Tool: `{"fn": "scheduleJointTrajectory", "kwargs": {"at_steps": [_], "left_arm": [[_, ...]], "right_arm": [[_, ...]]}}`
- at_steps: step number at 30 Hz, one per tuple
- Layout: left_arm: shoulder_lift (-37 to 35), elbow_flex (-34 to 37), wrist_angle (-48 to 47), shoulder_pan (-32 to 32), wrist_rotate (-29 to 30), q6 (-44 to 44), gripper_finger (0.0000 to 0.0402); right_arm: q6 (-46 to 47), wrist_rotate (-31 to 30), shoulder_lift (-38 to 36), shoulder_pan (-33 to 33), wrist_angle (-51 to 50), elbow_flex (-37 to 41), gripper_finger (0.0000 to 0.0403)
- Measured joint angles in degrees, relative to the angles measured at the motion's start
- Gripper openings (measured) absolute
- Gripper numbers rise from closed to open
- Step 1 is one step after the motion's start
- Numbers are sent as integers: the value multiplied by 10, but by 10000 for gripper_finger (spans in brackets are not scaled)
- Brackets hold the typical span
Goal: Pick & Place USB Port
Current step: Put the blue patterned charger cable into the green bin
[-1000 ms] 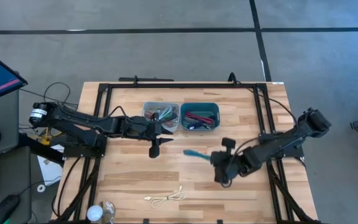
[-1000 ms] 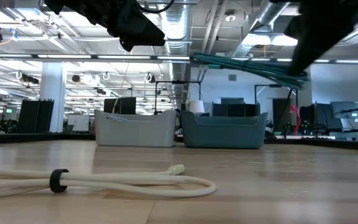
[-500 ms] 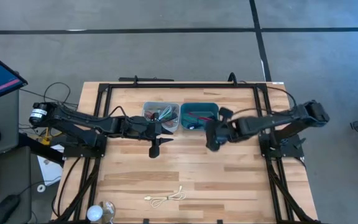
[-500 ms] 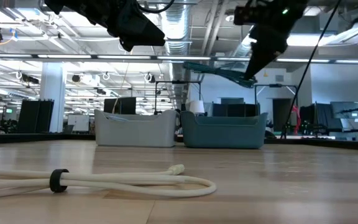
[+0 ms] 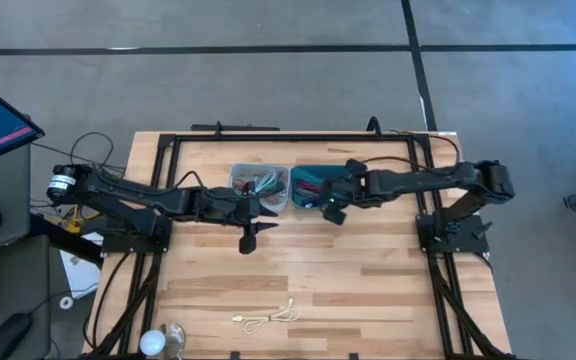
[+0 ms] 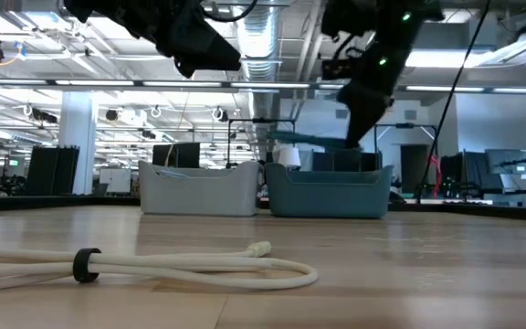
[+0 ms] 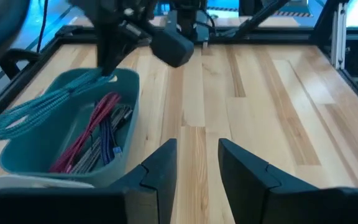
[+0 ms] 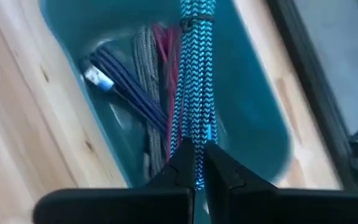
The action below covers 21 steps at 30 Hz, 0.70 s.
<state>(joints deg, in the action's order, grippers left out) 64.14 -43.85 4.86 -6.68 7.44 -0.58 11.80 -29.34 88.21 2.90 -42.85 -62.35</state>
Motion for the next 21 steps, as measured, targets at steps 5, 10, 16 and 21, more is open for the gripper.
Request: {"fn": "scheduleJointTrajectory", "kwargs": {"at_steps": [5,10,16,21], "left_arm": [[0,17,-1,0,0,0,117],[0,39,-2,0,7,0,117],[0,45,3,0,16,0,117],[0,45,5,0,17,0,117]], "right_arm": [[-8,18,34,19,6,-1,0],[-18,27,76,30,6,0,0],[-24,52,113,40,17,-1,0],[-33,54,115,44,32,0,4]]}}
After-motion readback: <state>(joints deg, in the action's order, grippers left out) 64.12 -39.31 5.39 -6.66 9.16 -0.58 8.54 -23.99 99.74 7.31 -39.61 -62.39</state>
